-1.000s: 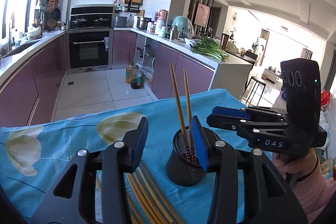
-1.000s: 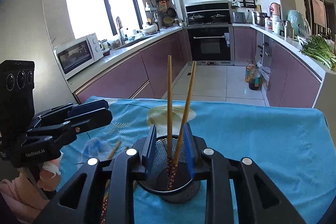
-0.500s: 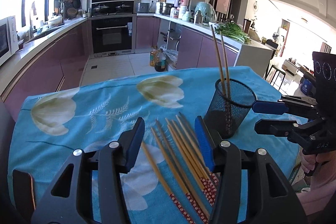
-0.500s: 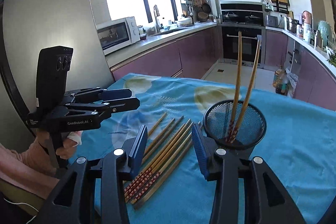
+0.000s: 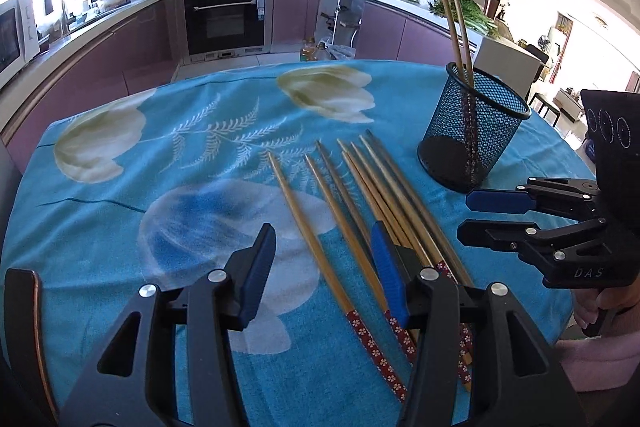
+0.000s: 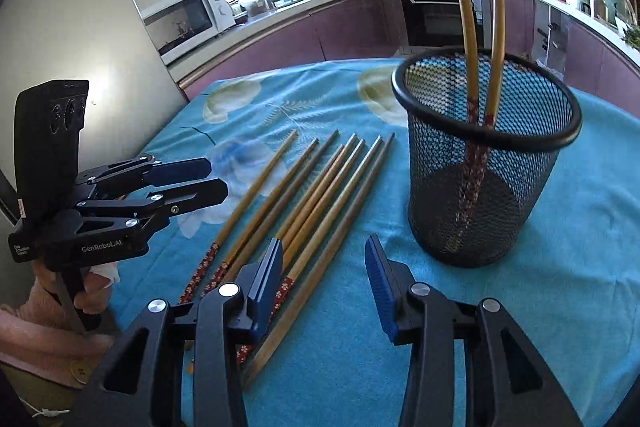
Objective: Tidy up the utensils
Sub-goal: 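Move both grippers back over the remaining chopsticks on the cloth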
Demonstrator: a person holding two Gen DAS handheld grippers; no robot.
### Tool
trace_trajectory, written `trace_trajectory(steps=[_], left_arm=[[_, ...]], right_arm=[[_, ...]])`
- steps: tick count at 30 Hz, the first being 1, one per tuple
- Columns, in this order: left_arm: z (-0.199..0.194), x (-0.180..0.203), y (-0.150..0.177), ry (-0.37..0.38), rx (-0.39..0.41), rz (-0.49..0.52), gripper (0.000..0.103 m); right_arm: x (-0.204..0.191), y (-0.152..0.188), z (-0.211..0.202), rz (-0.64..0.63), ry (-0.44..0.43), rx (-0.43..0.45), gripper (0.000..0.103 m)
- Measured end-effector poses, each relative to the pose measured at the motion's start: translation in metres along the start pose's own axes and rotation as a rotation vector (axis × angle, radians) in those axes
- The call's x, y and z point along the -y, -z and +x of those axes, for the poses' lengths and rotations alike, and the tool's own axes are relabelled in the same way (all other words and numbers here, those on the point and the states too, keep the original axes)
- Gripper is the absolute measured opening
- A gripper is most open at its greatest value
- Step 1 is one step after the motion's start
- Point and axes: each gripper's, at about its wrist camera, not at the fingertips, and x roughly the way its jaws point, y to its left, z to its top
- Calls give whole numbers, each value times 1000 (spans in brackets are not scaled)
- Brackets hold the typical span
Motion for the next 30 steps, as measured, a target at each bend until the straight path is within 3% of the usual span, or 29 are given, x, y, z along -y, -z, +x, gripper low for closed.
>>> trace_trajectory(steps=[30], left_arm=[[27,-2,13,17,-98,11,37]], right_arm=[[-9,3,19,-30,106,-50,35]])
